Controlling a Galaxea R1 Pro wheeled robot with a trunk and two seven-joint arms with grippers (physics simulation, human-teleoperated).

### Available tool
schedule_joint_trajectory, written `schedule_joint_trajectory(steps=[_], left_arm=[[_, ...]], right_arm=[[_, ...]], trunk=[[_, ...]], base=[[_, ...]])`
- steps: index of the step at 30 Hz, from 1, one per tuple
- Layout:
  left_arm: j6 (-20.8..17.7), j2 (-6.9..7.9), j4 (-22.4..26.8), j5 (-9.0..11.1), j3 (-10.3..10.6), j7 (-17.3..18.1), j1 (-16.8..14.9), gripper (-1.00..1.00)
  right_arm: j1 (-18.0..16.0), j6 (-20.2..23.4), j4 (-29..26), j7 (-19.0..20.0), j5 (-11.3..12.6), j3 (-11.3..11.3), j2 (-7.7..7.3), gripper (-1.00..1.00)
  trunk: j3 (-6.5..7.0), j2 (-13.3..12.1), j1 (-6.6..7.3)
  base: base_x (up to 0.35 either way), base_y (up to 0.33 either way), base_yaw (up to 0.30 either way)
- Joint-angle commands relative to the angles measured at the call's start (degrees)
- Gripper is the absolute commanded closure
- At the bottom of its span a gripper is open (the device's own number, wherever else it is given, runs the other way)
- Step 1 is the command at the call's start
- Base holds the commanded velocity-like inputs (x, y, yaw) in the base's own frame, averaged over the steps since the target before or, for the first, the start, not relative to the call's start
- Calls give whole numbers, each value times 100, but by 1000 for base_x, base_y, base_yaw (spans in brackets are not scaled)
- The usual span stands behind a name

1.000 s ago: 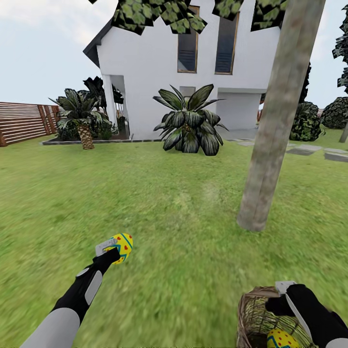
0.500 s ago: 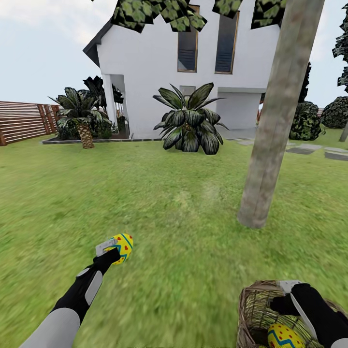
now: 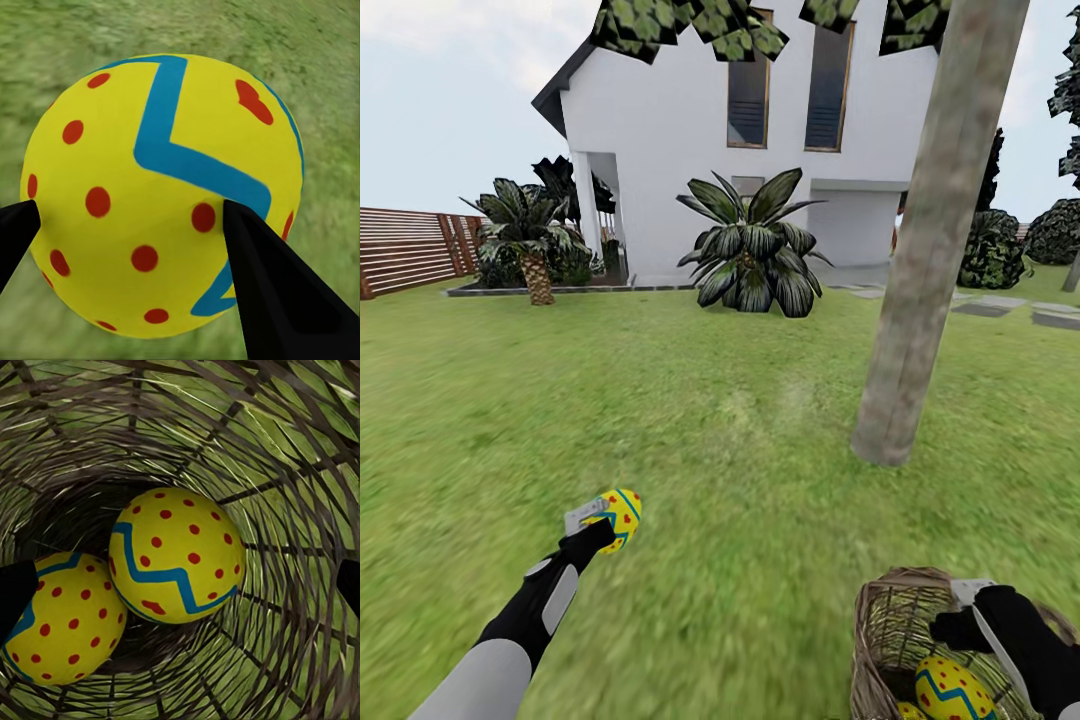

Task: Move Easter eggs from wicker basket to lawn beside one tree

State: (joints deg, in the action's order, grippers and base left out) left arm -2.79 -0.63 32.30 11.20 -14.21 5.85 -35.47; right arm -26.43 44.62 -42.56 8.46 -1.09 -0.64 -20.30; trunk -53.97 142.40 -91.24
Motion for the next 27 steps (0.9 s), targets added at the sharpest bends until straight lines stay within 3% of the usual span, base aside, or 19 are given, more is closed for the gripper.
schedule_joint_trajectory(steps=[1,17,27], left_arm=[[-29,-7,5,49,-38,38,-3,100],[-29,-80,-3,41,-30,39,-3,100],[-29,-113,-97,42,-30,39,-3,100]], right_arm=[[-2,24,-7,24,-14,-7,0,-100],[-2,25,-7,24,-14,8,8,-100],[-2,23,-7,24,-14,22,9,-100]], trunk=[[-24,44,-21],[-375,104,-82],[-596,118,-108]], base=[[0,0,0],[1,0,0],[119,0,0]])
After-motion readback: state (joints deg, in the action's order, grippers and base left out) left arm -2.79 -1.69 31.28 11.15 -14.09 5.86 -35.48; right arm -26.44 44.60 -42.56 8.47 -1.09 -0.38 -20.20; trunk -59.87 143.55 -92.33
